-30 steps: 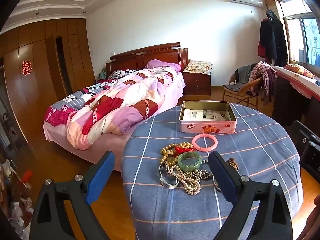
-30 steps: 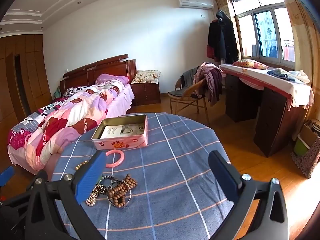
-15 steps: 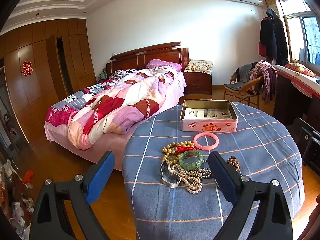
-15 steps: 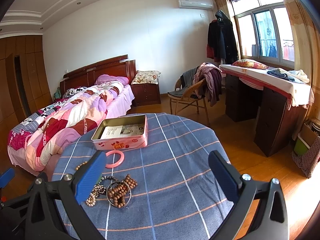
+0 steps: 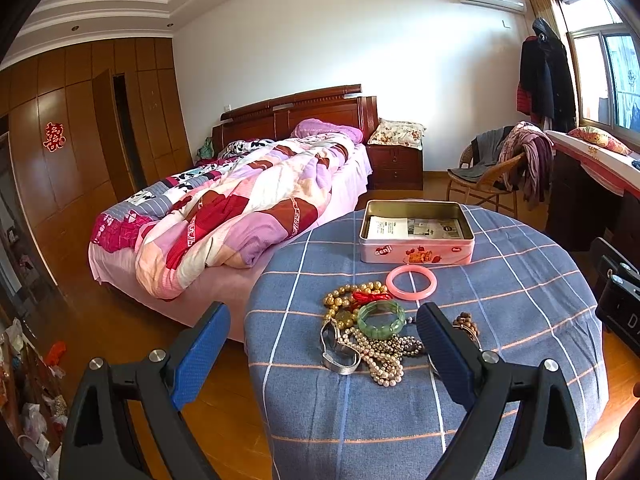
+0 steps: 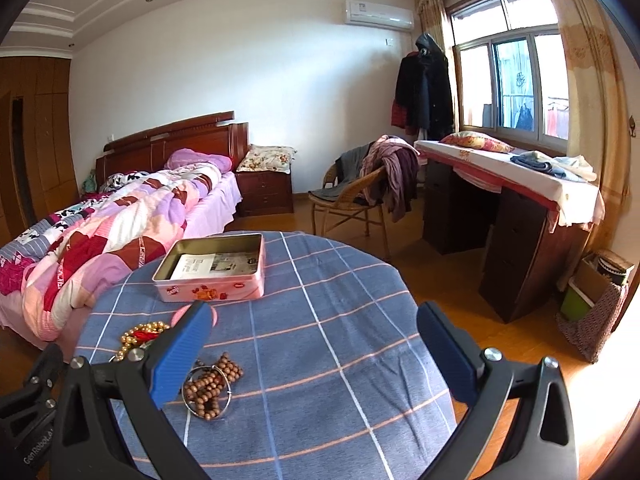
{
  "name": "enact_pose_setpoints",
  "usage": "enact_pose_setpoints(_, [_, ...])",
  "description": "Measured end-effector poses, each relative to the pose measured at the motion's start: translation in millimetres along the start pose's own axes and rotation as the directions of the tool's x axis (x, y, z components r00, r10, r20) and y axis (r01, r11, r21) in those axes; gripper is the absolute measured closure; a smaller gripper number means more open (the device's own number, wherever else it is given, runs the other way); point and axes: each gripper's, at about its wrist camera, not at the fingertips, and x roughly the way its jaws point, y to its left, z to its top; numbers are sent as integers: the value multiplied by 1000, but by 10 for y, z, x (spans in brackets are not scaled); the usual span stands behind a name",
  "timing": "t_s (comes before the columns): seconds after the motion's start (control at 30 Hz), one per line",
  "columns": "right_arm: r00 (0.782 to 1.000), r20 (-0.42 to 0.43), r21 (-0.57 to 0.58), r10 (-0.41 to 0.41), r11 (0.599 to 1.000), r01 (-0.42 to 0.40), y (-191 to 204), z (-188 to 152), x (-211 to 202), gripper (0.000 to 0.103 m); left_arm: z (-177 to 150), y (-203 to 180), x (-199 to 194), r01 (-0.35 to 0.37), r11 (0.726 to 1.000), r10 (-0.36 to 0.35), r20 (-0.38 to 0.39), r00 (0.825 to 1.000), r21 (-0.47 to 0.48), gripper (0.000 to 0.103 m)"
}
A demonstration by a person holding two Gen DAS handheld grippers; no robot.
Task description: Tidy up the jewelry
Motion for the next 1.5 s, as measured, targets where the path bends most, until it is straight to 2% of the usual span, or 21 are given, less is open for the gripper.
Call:
enact_pose_setpoints(0.97, [1000,-16,6,9,1000,-9,0,-50,27,0,-7,9,3,-1,1000,1,0,1000,-5,9])
enact_pose_setpoints(1.33, [999,-42,4,16,1000,-16,-9,-65,88,0,-71,22,94,3,1000,-3,-26,1000,-10,9])
enact_pose_setpoints(1.5, [995,-85,9,52,999,-52,-5,-107,213,10,-98,14,236,8,1000,-8,-58,998,-9,9])
